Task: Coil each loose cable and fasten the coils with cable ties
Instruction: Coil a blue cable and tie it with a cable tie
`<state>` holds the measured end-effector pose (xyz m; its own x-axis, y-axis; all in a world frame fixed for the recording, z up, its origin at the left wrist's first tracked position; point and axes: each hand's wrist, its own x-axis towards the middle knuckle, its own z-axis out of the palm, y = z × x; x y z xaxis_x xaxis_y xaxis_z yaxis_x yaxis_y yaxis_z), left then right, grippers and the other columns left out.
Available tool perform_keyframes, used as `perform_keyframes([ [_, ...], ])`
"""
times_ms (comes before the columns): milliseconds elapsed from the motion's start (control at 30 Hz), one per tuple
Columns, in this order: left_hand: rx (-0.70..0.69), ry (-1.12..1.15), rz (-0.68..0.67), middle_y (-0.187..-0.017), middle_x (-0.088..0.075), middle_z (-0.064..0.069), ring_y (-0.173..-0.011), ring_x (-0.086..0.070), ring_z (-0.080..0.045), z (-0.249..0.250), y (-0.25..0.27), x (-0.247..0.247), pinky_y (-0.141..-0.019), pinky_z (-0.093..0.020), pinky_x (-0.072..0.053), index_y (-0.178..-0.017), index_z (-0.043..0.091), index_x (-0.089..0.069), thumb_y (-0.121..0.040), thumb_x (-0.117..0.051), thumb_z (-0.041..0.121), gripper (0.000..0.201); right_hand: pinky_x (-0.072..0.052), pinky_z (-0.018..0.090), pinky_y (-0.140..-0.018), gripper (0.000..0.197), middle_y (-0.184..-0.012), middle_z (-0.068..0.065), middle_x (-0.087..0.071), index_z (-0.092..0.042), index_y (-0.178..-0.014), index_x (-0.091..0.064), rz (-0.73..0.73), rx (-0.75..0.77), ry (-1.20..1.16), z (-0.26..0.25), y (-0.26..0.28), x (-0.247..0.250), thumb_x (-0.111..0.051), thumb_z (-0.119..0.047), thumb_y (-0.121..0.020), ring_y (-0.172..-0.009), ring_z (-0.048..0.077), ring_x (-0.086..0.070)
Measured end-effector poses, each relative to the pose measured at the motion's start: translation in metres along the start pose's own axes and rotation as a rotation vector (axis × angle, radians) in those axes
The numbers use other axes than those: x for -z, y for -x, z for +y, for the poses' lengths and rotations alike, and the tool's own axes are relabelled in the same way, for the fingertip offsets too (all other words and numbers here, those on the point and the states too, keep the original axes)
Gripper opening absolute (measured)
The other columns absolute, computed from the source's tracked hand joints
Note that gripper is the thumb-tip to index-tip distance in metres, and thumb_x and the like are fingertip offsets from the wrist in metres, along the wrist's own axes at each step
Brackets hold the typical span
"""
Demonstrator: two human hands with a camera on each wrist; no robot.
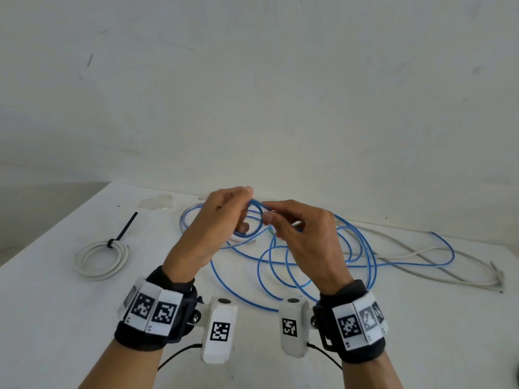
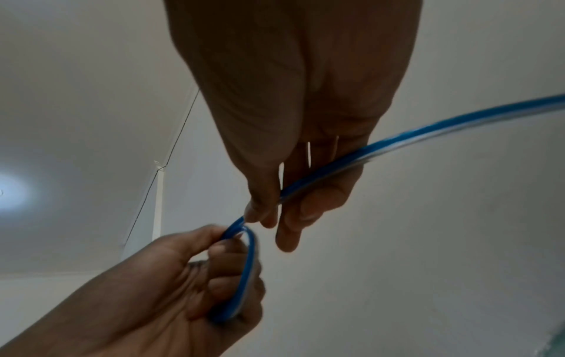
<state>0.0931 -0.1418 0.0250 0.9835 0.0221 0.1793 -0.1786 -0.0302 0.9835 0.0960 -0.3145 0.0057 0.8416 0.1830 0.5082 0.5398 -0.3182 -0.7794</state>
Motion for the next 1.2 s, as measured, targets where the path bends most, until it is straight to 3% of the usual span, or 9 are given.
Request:
perform_keyframes([
  [100, 0.102, 0.355, 0.110, -0.054, -0.025, 0.006, -0.047, -0.022, -0.011, 0.008, -0.004, 0.003, -0.049, -0.025, -0.033, -0.064, 0.018, -0.035, -0.105, -0.045, 0.020, 0.042, -0.048, 0.020, -0.058, 0.024, -0.078, -0.008, -0.074, -0.032, -0.118, -0.075, -0.021, -0.037, -0.026, -0.002, 0.001, 0.003, -0.067, -0.021, -0.098, -0.053, 0.010, -0.057],
  [267, 0.145, 0.669, 0.116, -0.055, -0.020, 0.002, -0.047, -0.022, -0.013, 0.011, -0.002, -0.003, -0.051, -0.024, -0.040, -0.064, 0.017, -0.034, -0.106, -0.042, 0.026, 0.043, -0.050, 0.027, -0.047, 0.029, -0.091, -0.002, -0.076, -0.030, -0.122, -0.073, 0.057, -0.072, -0.257, -0.012, 0.004, -0.020, -0.069, -0.017, -0.096, -0.064, 0.014, -0.063],
  [467, 0.106, 0.776, 0.167, -0.057, -0.023, 0.002, -0.052, -0.022, -0.014, 0.008, 0.003, -0.019, -0.064, -0.028, -0.043, -0.067, 0.016, -0.036, -0.105, -0.041, 0.025, 0.040, -0.051, 0.038, -0.058, 0.025, -0.089, -0.012, -0.077, -0.029, -0.116, -0.076, 0.222, -0.036, -0.199, -0.011, 0.009, -0.031, -0.072, -0.017, -0.094, -0.073, 0.009, -0.066],
  [567, 0.066, 0.694, 0.182, -0.059, -0.035, -0.002, -0.053, -0.033, -0.015, 0.005, 0.001, -0.025, -0.067, -0.029, -0.054, -0.073, 0.012, -0.044, -0.106, -0.041, 0.020, 0.034, -0.043, 0.016, -0.064, 0.025, -0.092, -0.013, -0.078, -0.027, -0.116, -0.076, 0.259, 0.011, -0.103, -0.007, 0.006, -0.022, -0.073, -0.017, -0.094, -0.078, 0.008, -0.068],
  [667, -0.048, 0.426, 0.192, -0.066, -0.051, -0.007, -0.064, -0.053, -0.020, 0.002, -0.003, -0.018, -0.080, -0.037, -0.060, -0.086, 0.006, -0.057, -0.104, -0.041, 0.009, 0.024, -0.040, 0.012, -0.061, 0.023, -0.091, -0.012, -0.077, -0.025, -0.114, -0.077, 0.247, 0.041, -0.055, -0.007, 0.004, -0.007, -0.073, -0.016, -0.093, -0.077, 0.008, -0.065],
  [733, -0.018, 0.296, 0.088, -0.063, -0.051, -0.007, -0.058, -0.052, -0.017, 0.003, -0.003, -0.009, -0.079, -0.042, -0.059, -0.088, 0.004, -0.060, -0.106, -0.040, 0.014, 0.029, -0.041, 0.011, -0.061, 0.022, -0.091, -0.013, -0.077, -0.025, -0.112, -0.078, 0.184, 0.064, -0.017, -0.008, 0.003, -0.002, -0.074, -0.015, -0.093, -0.077, 0.008, -0.064],
  [900, 0.046, -0.086, -0.128, -0.059, -0.037, 0.000, -0.052, -0.035, -0.013, 0.003, 0.003, 0.000, -0.065, -0.035, -0.045, -0.074, 0.007, -0.055, -0.106, -0.044, 0.039, 0.046, -0.051, 0.032, -0.065, 0.023, -0.090, -0.012, -0.076, -0.026, -0.113, -0.078, 0.034, 0.147, 0.123, -0.007, 0.003, -0.003, -0.071, -0.015, -0.094, -0.078, 0.014, -0.064],
  [1033, 0.062, -0.120, -0.138, -0.066, -0.040, 0.001, -0.061, -0.044, -0.012, -0.005, 0.000, 0.006, -0.085, -0.037, -0.061, -0.093, -0.011, -0.059, -0.104, -0.047, 0.039, 0.053, -0.053, 0.042, -0.064, 0.023, -0.088, -0.009, -0.074, -0.028, -0.114, -0.077, 0.014, 0.174, 0.202, -0.001, 0.002, -0.005, -0.067, -0.018, -0.096, -0.075, 0.016, -0.063],
  [1200, -0.010, -0.187, -0.078, -0.068, -0.046, 0.005, -0.066, -0.053, -0.011, -0.011, -0.004, 0.010, -0.082, -0.033, -0.059, -0.087, -0.002, -0.063, -0.103, -0.049, 0.043, 0.050, -0.054, 0.045, -0.070, 0.029, -0.093, -0.005, -0.074, -0.035, -0.123, -0.072, -0.014, 0.187, 0.236, 0.005, 0.001, -0.009, -0.061, -0.021, -0.100, -0.084, 0.017, -0.066],
])
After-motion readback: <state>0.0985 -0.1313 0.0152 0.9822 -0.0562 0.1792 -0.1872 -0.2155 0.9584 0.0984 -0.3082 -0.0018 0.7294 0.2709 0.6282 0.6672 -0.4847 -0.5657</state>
